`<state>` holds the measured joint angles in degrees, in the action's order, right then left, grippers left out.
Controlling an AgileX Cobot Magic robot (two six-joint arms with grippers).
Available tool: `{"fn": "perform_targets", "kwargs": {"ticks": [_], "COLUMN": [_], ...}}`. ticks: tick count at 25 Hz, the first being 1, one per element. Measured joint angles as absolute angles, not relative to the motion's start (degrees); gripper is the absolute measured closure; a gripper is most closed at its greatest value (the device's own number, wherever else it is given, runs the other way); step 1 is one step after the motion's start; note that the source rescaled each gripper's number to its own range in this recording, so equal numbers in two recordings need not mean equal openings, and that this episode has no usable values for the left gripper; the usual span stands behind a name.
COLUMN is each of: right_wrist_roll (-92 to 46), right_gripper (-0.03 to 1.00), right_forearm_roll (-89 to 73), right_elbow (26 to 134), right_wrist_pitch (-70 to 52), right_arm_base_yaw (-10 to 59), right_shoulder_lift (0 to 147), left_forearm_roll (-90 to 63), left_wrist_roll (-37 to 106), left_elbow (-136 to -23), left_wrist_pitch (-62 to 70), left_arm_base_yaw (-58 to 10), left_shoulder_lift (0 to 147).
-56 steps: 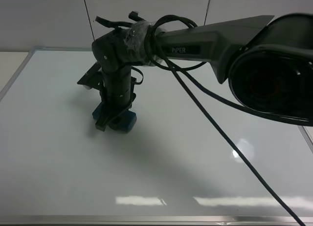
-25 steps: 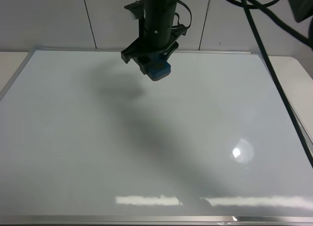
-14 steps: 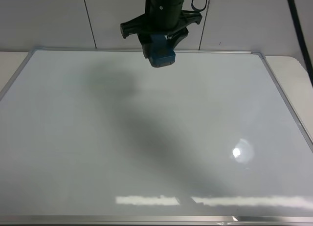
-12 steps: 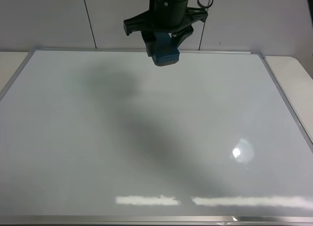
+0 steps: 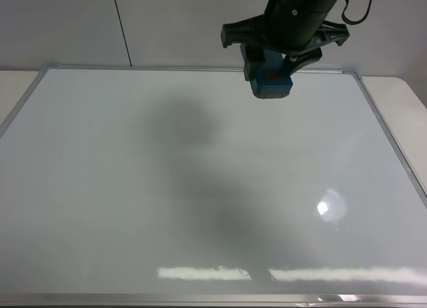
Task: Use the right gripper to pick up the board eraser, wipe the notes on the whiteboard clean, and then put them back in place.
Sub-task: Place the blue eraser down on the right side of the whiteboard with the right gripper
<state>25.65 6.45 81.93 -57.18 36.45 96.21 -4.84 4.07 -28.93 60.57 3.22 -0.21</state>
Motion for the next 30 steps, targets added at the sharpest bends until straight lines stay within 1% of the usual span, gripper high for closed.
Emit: {"fn": "perform_targets", "kwargs": {"ticks": [8,15,22,30], "right_wrist_roll": [29.1,30.5,31.6,31.6], "right_gripper": [0.91,0.91,0.91,0.91], "right_forearm_roll": [6.7,6.7,6.7,7.5], "right_elbow": [66.5,56.7,49.7,41.6], "right_wrist_pitch": [-53.3,-46.2,-42.5,-37.3], "right_arm_base_yaw": [31.8,30.4,29.1,25.3], "right_shoulder_lift": [91.5,90.8,90.8,90.7], "left_forearm_roll": [-4.8,-4.8,-4.8,-4.8], "left_wrist_roll": [4.1,4.1,4.1,4.1], "left_elbow": [-28.9,-28.9,-28.9,-28.9], "left_wrist_pitch": [60.6,60.6,60.6,60.6], "left_arm_base_yaw": [3.2,3.2,3.2,3.2], "left_shoulder_lift": [-0.2,-0.2,-0.2,-0.2]}}
